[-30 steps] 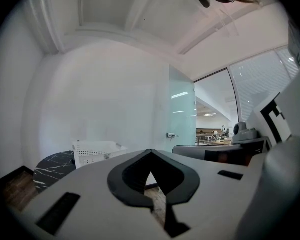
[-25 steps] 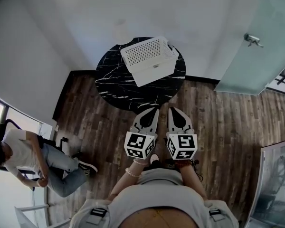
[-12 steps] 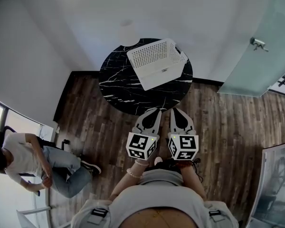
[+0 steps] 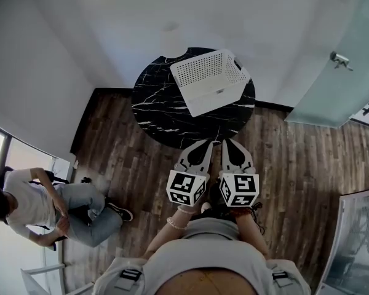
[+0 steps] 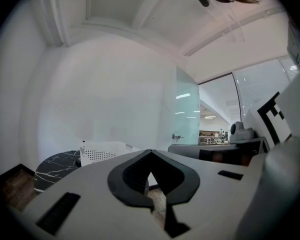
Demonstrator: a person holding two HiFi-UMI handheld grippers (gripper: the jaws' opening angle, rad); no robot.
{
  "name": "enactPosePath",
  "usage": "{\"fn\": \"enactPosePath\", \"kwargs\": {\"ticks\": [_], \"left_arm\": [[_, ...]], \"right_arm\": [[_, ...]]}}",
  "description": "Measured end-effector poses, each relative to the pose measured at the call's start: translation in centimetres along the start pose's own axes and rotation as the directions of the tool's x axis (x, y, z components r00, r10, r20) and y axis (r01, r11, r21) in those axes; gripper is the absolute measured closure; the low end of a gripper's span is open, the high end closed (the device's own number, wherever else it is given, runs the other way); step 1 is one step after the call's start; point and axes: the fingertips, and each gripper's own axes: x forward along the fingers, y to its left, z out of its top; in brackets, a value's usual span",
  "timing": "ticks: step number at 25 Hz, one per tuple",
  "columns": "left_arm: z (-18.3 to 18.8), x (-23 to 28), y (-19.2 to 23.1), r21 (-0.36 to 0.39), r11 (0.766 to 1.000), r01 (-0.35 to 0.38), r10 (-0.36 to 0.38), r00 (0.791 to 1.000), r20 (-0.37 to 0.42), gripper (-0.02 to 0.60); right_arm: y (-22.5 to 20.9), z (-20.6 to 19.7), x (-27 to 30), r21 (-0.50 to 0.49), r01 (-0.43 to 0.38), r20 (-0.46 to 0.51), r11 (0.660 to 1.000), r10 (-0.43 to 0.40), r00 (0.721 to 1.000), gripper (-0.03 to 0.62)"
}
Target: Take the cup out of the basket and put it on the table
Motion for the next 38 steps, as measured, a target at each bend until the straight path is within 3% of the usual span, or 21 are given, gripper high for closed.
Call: {"fn": "enactPosePath", "kwargs": {"ticks": [11,27,38], "left_arm": [[0.1,3.9,2.7,-0.025,0.998,-0.049,0.049,0.999,-0.005,0.577],[2.0,14.5,4.6,-0.009,0.988,-0.152,0.152,0.988,-0.002,0.577],[1.4,19.0,5.5,-0.003,0.978,-0.206,0.206,0.978,-0.026,0.577]], "right_arm": [[-1.4,0.2,4.8,-0.012,-0.046,-0.038,0.999,0.046,0.998,0.582],[-8.7,2.7,13.0,-0.005,-0.143,-0.047,0.99,0.142,0.989,0.582],[-11.9,2.8,16.2,-0.006,-0.192,-0.06,0.981,0.191,0.98,0.58]]}}
